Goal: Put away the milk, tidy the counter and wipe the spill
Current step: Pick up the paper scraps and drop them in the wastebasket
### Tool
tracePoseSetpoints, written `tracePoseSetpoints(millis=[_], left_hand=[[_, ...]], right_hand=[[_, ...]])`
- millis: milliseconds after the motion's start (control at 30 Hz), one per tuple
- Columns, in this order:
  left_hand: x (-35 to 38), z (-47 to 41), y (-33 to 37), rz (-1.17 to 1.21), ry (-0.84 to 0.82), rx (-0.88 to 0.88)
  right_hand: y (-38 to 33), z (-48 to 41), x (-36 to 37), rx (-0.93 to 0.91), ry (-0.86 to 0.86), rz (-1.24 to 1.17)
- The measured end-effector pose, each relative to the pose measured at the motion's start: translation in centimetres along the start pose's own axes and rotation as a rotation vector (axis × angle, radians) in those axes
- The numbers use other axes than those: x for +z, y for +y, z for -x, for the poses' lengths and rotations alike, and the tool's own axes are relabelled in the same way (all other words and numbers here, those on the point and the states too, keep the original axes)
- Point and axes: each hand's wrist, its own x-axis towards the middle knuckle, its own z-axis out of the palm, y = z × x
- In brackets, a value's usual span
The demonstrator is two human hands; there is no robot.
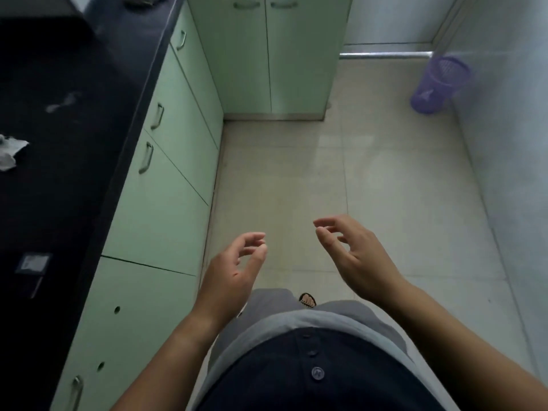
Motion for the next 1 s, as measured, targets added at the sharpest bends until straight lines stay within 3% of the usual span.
tracePoseSetpoints(millis=[333,467,633,833,1000], left_hand=[[-5.5,-15.8,0.2,0.063,0.158,-0.102],[-11.1,-23.9,1.1,0.080,0.231,-0.105],[-19.5,-30.2,0.5,0.110,0.394,-0.137],[-25.2,-32.0,-3.3,0.188,0.649,-0.296],[-27.3,-32.2,-7.3,0.123,0.805,-0.543]], right_hand=[[-2.3,-19.4,1.3,-0.063,-0.197,0.042],[-6.6,-30.0,3.0,-0.161,-0.228,0.074],[-14.2,-40.9,6.4,-0.362,-0.383,0.145],[-20.3,-49.0,12.0,-0.573,-0.620,0.193],[-23.5,-54.7,17.7,-0.665,-0.871,0.242]])
